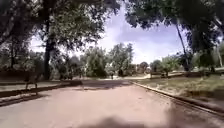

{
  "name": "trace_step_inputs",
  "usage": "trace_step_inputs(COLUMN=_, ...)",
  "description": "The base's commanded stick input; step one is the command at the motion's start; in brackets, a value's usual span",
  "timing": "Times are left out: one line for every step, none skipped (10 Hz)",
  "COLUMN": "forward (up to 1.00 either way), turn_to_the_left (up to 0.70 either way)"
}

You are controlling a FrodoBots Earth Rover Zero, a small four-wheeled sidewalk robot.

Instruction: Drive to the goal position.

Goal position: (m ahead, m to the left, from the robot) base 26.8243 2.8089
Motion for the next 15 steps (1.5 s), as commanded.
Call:
trace_step_inputs(forward=0.70, turn_to_the_left=0.00)
trace_step_inputs(forward=0.70, turn_to_the_left=0.00)
trace_step_inputs(forward=0.70, turn_to_the_left=0.00)
trace_step_inputs(forward=0.70, turn_to_the_left=0.00)
trace_step_inputs(forward=0.70, turn_to_the_left=0.00)
trace_step_inputs(forward=0.70, turn_to_the_left=0.00)
trace_step_inputs(forward=0.70, turn_to_the_left=0.00)
trace_step_inputs(forward=0.70, turn_to_the_left=0.00)
trace_step_inputs(forward=0.70, turn_to_the_left=0.00)
trace_step_inputs(forward=0.70, turn_to_the_left=0.00)
trace_step_inputs(forward=0.70, turn_to_the_left=0.00)
trace_step_inputs(forward=0.70, turn_to_the_left=0.00)
trace_step_inputs(forward=0.70, turn_to_the_left=0.00)
trace_step_inputs(forward=0.70, turn_to_the_left=0.00)
trace_step_inputs(forward=0.70, turn_to_the_left=0.00)
